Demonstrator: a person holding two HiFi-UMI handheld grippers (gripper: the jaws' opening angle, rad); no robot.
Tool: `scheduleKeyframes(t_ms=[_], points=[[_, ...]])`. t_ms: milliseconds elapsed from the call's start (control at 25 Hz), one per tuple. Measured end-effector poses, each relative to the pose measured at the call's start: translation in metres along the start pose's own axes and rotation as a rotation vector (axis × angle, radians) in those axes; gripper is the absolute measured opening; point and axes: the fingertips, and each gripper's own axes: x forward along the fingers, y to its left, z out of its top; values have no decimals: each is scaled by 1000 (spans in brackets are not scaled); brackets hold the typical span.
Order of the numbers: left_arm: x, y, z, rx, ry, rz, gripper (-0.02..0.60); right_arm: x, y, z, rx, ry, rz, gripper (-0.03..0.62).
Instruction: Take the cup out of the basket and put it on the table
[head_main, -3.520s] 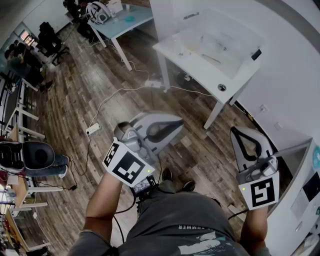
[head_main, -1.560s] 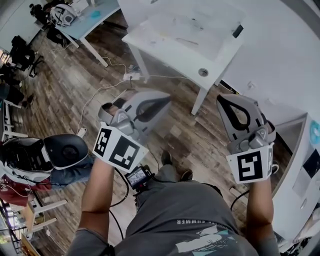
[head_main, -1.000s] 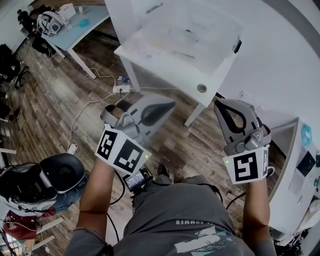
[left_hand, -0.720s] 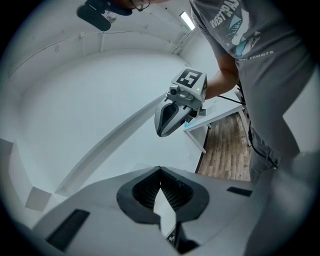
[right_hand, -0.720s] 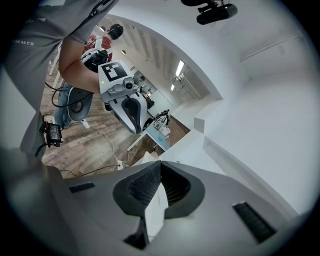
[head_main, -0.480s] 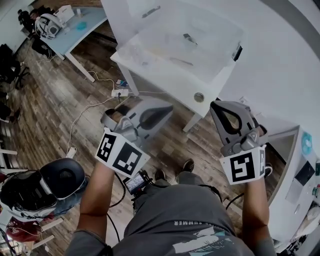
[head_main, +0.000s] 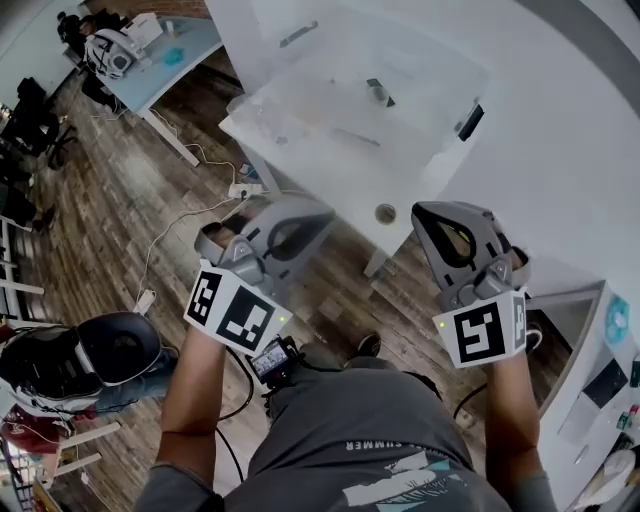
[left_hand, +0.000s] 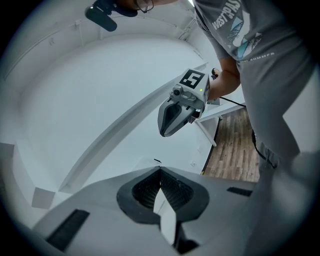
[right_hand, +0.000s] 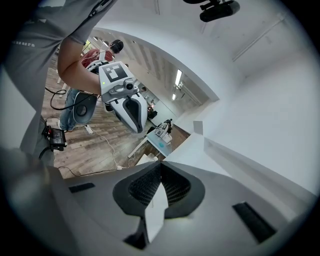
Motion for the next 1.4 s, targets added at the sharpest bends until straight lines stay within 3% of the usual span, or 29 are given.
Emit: scheduleKeyframes(t_ms=[240,520,1000,1400], points=[[21,0,2,-3,42,-9,9,2,-16,-20,25,-32,5,12],[40,13,-14,-7,31,-19,9,22,-26,-34,30,-13,8,12],[75,86,-67,0,-60,-43,9,98,-76,-47,15,82,-43,12],[123,120,-96,-23,-42,-62,9,143,-112,-81,37,88,-19,12]])
